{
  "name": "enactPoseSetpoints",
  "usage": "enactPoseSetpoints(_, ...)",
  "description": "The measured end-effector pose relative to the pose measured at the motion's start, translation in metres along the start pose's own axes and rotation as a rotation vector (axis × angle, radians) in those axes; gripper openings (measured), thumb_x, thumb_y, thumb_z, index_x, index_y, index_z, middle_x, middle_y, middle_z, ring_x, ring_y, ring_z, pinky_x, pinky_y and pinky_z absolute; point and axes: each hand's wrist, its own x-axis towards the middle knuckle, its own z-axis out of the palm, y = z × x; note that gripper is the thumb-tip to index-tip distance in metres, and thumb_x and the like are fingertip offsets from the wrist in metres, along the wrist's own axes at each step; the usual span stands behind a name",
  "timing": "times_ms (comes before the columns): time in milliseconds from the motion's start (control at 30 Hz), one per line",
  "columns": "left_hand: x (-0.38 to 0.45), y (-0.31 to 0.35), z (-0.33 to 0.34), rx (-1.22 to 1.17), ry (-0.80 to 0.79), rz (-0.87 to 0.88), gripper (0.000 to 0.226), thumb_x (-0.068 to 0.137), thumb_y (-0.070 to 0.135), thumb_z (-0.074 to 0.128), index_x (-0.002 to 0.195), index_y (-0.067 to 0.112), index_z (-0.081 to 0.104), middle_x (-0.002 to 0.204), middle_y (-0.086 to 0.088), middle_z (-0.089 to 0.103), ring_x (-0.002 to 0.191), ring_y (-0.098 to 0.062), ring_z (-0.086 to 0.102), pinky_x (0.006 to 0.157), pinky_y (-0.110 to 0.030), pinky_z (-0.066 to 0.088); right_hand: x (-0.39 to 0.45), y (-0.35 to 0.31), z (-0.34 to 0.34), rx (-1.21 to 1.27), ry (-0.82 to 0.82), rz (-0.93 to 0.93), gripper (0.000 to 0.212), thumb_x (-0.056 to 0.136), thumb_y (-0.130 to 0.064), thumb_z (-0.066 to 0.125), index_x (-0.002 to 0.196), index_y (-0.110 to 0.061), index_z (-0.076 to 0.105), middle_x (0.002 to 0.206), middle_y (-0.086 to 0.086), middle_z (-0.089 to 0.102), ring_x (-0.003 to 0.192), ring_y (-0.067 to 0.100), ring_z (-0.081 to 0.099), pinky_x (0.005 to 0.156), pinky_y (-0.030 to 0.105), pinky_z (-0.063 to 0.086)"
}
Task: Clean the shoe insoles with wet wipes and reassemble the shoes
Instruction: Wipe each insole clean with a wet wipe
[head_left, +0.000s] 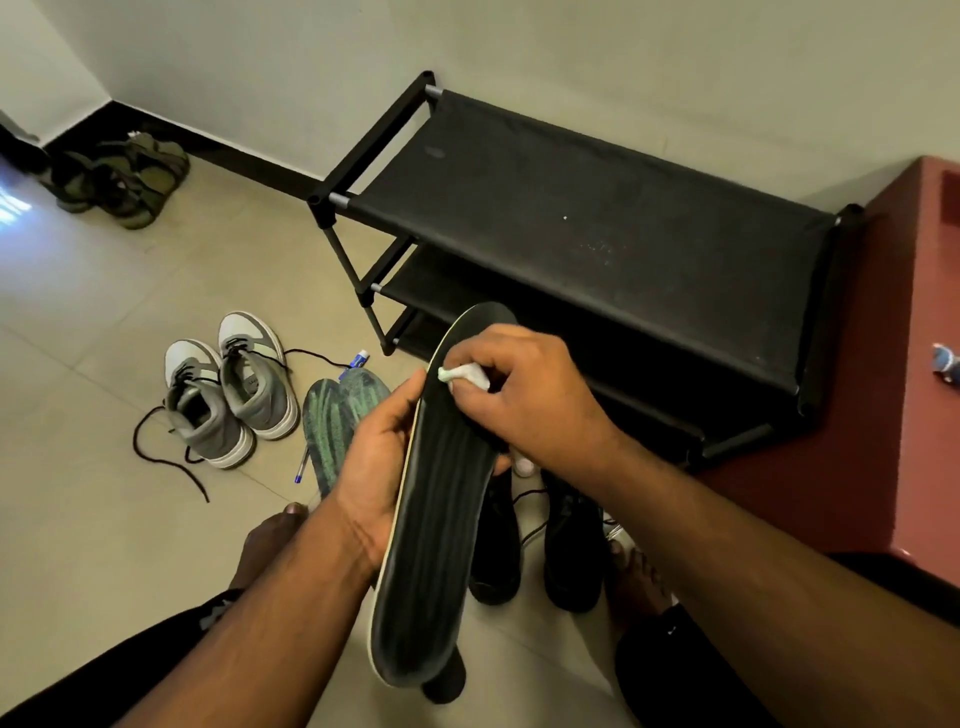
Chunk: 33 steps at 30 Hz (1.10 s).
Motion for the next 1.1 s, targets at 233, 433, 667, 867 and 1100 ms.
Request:
enactPoseSetpoints(233,-0.004,0.009,-0.004,-0.032,0.086,-0.048,0.066,0.094,0.052,0.045,0.062,0.001,0.073,0.062,-0.011,0.068,0.055,-0.021,0.070,0.052,-0.026,0.057,-0.025,-0.023,0.026,0.082,-0.275,-0.175,0.013,0.079,-0.008,0.068,0.090,-0.007,0.075,0.082,0.005,0.069,0.074,0.011,0.062,0.069,0.026,0.050)
enactPoseSetpoints(433,-0.006,0.006,-0.010,-0.024,0.100,-0.101,0.069,0.091,0.058,0.047,0.065,0.000,0.073,0.065,-0.012,0.068,0.060,-0.022,0.071,0.057,-0.028,0.060,-0.028,-0.022,0.031,0.021,-0.260,-0.220,0.014,0.079,-0.008,0.065,0.091,-0.006,0.074,0.082,0.006,0.067,0.073,0.015,0.062,0.066,0.033,0.053)
enactPoseSetpoints(667,-0.002,-0.005,0.001,0.056,0.121,-0.060,0.051,0.094,0.048,0.050,0.099,0.006,0.078,0.103,-0.022,0.069,0.091,-0.035,0.066,0.084,-0.048,0.050,-0.001,0.004,0.003,-0.112,0.014,-0.005,0.012,0.084,-0.012,0.064,0.092,-0.012,0.073,0.091,0.000,0.067,0.087,0.013,0.062,0.079,0.039,0.054)
enactPoseSetpoints(867,-0.001,0.003,-0.002,0.029,0.126,-0.023,0.060,0.097,0.049,0.046,0.075,0.002,0.077,0.073,-0.016,0.071,0.064,-0.024,0.072,0.059,-0.032,0.061,-0.015,-0.009,0.020,-0.048,-0.092,-0.096,0.015,0.080,-0.010,0.067,0.094,-0.009,0.074,0.085,0.003,0.067,0.078,0.013,0.062,0.073,0.028,0.052)
enactPoseSetpoints(1100,-0.001,0.009,-0.014,-0.034,0.131,0.020,0.060,0.097,0.050,0.046,0.073,0.005,0.078,0.075,-0.012,0.073,0.063,-0.021,0.072,0.058,-0.029,0.060,-0.034,-0.021,0.035,0.012,-0.261,-0.157,0.011,0.083,-0.013,0.067,0.092,-0.009,0.073,0.081,0.002,0.067,0.072,0.009,0.059,0.065,0.021,0.049)
